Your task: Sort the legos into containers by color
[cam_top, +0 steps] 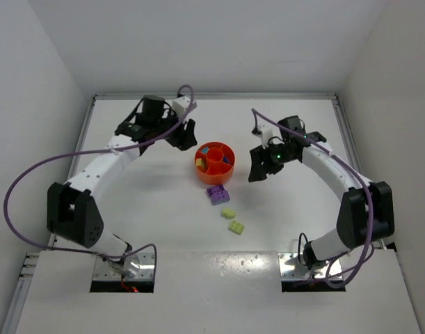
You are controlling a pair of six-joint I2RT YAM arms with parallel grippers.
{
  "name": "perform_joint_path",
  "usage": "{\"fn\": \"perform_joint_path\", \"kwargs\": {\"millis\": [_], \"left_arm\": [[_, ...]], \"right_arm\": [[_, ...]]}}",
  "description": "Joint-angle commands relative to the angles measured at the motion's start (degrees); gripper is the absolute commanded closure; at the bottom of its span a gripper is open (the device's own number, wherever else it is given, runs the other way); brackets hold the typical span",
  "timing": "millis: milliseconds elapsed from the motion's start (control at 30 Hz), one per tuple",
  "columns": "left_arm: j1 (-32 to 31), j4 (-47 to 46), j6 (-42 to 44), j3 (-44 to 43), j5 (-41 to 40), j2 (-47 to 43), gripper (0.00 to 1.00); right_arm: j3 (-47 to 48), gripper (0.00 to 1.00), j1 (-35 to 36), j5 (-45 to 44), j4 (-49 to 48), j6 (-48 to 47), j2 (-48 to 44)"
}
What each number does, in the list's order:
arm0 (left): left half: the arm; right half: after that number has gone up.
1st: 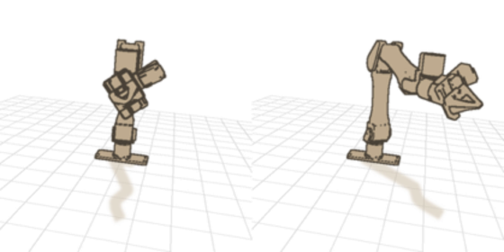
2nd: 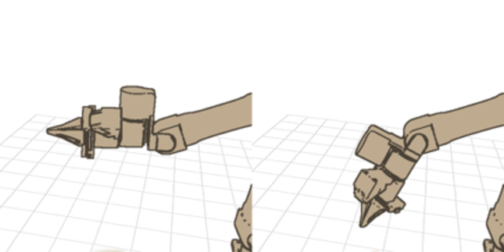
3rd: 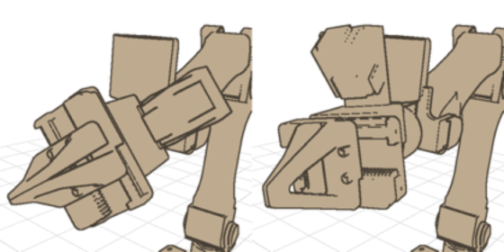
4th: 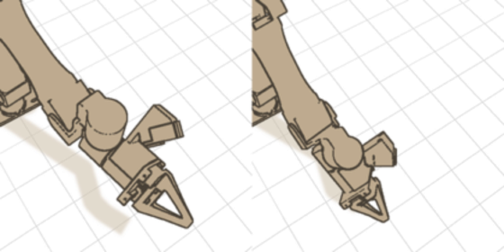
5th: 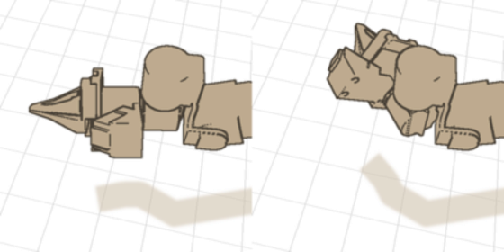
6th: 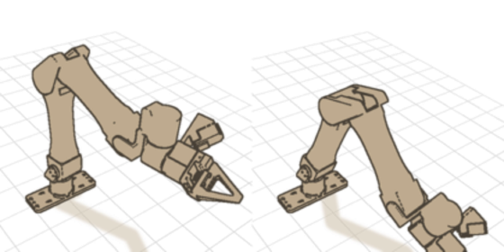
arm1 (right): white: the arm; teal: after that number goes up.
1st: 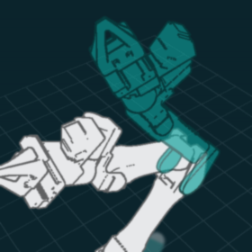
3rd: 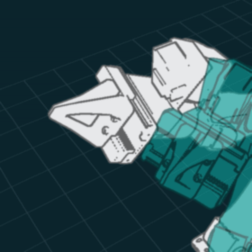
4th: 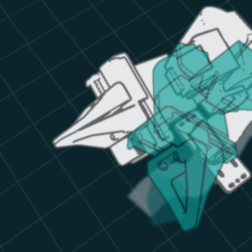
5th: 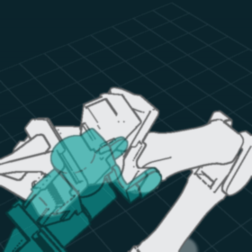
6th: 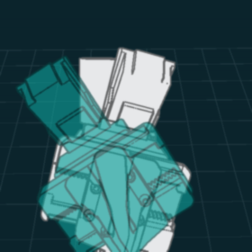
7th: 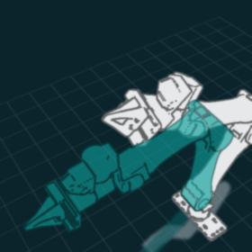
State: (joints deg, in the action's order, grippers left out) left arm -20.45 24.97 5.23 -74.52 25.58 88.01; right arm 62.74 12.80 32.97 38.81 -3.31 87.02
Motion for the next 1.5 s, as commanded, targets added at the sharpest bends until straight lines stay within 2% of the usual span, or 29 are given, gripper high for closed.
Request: {"fn": "perform_joint_path", "kwargs": {"millis": [0,33,167,233,267,400,533,767,1233,1333,1367,1400,1467], "left_arm": [[1.99,-5.11,-5.75,-1.5,-0.18,-6.0,0.39],[2.95,-5.11,-6.37,-1.5,-0.88,-6.0,0.39],[4.45,-5.11,-9.09,0.68,-5.01,-8.99,0.26],[5.15,-4.59,-9.1,1.57,-6.15,-11.01,0.03],[5.68,-4.06,-9.1,2.18,-6.16,-11.62,0.0],[6.3,-3.35,-9.1,3.24,-8.61,-13.82,0.0],[6.82,-2.21,-9.2,4.56,-9.15,-15.15,0.0],[7.35,-1.59,-8.66,5.7,-9.15,-15.67,0.0],[7.88,-1.59,-7.61,7.89,-9.15,-16.2,0.0],[8.4,-2.12,-7.61,7.9,-9.15,-16.2,0.0],[8.41,-2.12,-7.61,8.42,-9.15,-16.2,0.0],[8.41,-2.12,-7.09,8.43,-9.15,-16.2,0.0],[8.41,-2.12,-7.08,8.43,-9.15,-16.2,0.0]], "right_arm": [[-1.48,0.32,5.12,1.4,4.78,-9.25,-3.26],[-2.35,0.32,6.26,1.39,5.31,-9.95,-3.26],[-5.25,0.32,13.38,-2.2,4.44,-11.19,-3.97],[-5.96,0.33,17.69,-3.52,2.07,-11.19,-5.1],[-6.66,0.33,19.18,-4.05,1.11,-11.19,-5.11],[-6.67,0.42,24.64,-7.48,-1.98,-8.38,-1.87],[-7.28,0.44,27.97,-13.88,-6.02,-5.84,0.77],[-6.06,0.44,31.06,-18.99,-7.78,-3.99,6.13],[-1.75,0.46,34.58,-22.07,-7.78,-3.98,13.7],[-1.22,0.53,35.1,-23.12,-7.78,-3.46,14.75],[-1.22,0.57,35.1,-23.13,-7.78,-3.46,14.75],[-0.61,0.65,35.1,-23.13,-7.78,-3.46,15.36],[-0.6,0.73,35.1,-23.13,-7.78,-3.46,15.37]]}}
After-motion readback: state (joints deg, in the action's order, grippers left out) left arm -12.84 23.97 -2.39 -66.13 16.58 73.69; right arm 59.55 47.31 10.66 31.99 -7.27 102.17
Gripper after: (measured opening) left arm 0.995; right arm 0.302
